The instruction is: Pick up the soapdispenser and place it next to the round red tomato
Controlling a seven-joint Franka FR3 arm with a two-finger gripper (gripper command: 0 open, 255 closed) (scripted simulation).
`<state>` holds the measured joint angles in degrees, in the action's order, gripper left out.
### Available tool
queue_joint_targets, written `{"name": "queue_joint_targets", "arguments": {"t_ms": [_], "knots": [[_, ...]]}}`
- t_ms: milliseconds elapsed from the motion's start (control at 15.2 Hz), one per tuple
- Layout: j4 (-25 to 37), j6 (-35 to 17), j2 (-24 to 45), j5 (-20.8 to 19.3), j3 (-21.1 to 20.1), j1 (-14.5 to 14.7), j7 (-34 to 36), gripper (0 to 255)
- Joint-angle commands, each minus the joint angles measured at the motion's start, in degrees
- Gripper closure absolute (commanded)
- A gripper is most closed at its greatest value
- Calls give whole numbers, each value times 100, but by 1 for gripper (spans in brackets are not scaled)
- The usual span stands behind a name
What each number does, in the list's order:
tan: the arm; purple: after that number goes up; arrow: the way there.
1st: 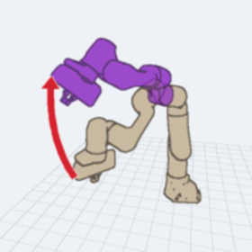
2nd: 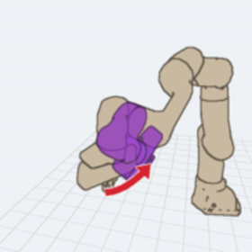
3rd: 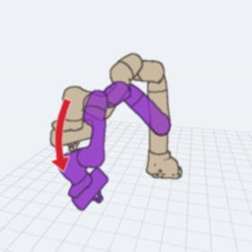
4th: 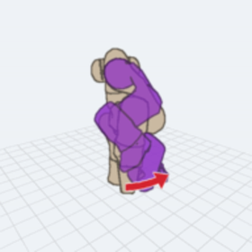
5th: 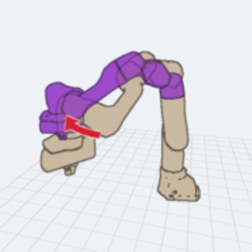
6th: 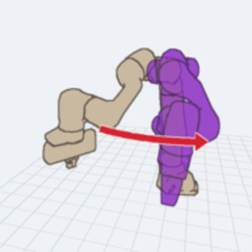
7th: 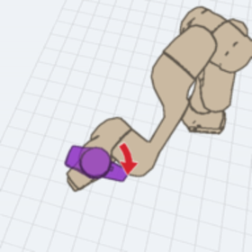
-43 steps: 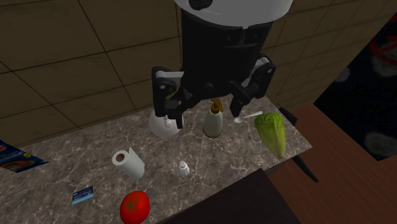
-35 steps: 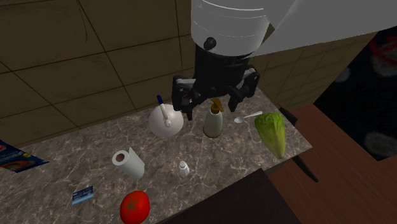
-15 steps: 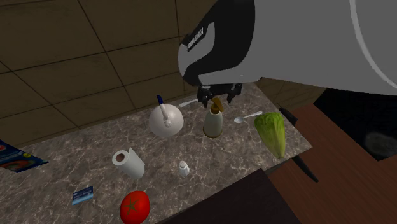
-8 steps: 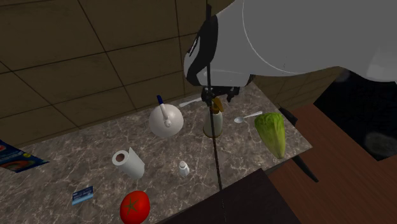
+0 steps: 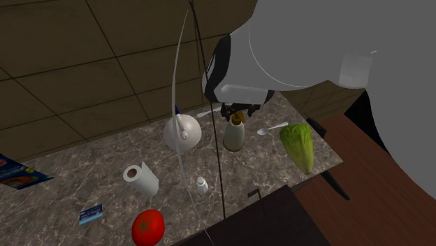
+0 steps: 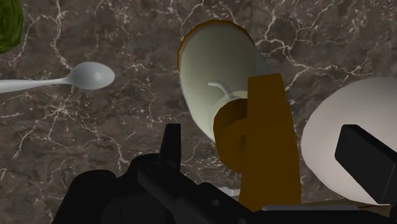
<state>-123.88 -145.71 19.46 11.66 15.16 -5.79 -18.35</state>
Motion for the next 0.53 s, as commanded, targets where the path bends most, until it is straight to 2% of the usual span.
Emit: {"name": "queue_joint_targets", "arguments": {"t_ms": [0, 330, 396, 462], "knots": [[2, -21, 21, 12, -6, -4, -8, 0], [2, -20, 21, 11, -6, -4, -7, 0], [2, -20, 21, 11, -6, -4, -7, 255], [2, -20, 21, 11, -6, -4, -7, 255]]}}
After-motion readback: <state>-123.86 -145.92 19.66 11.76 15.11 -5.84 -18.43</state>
